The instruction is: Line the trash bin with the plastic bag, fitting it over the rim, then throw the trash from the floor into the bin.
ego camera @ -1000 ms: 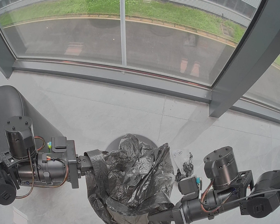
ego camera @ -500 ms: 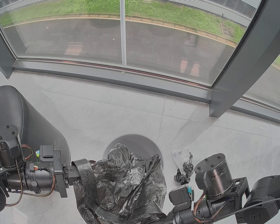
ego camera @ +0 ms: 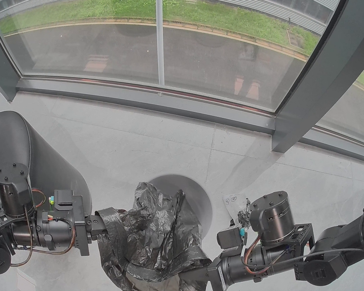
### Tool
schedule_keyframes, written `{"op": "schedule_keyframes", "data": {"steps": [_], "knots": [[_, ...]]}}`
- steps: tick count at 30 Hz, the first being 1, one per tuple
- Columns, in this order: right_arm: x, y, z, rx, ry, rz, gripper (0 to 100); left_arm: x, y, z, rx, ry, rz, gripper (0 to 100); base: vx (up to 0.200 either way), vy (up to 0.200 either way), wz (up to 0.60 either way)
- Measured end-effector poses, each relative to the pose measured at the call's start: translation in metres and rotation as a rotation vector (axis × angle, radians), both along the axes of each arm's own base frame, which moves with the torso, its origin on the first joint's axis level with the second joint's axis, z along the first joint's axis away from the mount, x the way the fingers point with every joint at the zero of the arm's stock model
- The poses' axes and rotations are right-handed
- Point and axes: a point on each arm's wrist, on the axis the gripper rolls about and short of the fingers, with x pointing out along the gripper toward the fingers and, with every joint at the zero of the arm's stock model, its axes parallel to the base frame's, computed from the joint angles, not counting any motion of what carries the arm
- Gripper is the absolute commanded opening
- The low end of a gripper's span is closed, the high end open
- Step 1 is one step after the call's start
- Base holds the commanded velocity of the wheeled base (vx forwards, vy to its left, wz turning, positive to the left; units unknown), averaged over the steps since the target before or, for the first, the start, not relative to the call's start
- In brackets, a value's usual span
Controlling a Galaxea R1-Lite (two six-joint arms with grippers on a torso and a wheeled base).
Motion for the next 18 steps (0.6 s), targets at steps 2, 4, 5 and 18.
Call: {"op": "schedule_keyframes", "data": {"steps": [2, 4, 5, 18], "knots": [[0.009, -0.002, -0.003, 0.008, -0.019, -0.034, 0, 0.006, -0.002, 0.000, 0.000, -0.001, 0.003, 0, 0.000, 0.000, 0.00], [0.017, -0.004, -0.005, 0.009, -0.033, -0.064, 0, 0.012, -0.003, -0.001, -0.001, -0.002, 0.006, 0, 0.000, 0.000, 0.00], [0.021, -0.005, -0.007, 0.007, -0.038, -0.077, 0, 0.015, -0.005, -0.001, -0.001, -0.003, 0.008, 0, 0.000, 0.000, 0.00], [0.052, -0.009, -0.018, -0.010, -0.053, -0.163, 0, 0.045, -0.016, -0.009, -0.044, -0.096, 0.014, 0, 0.000, 0.000, 0.00]]}}
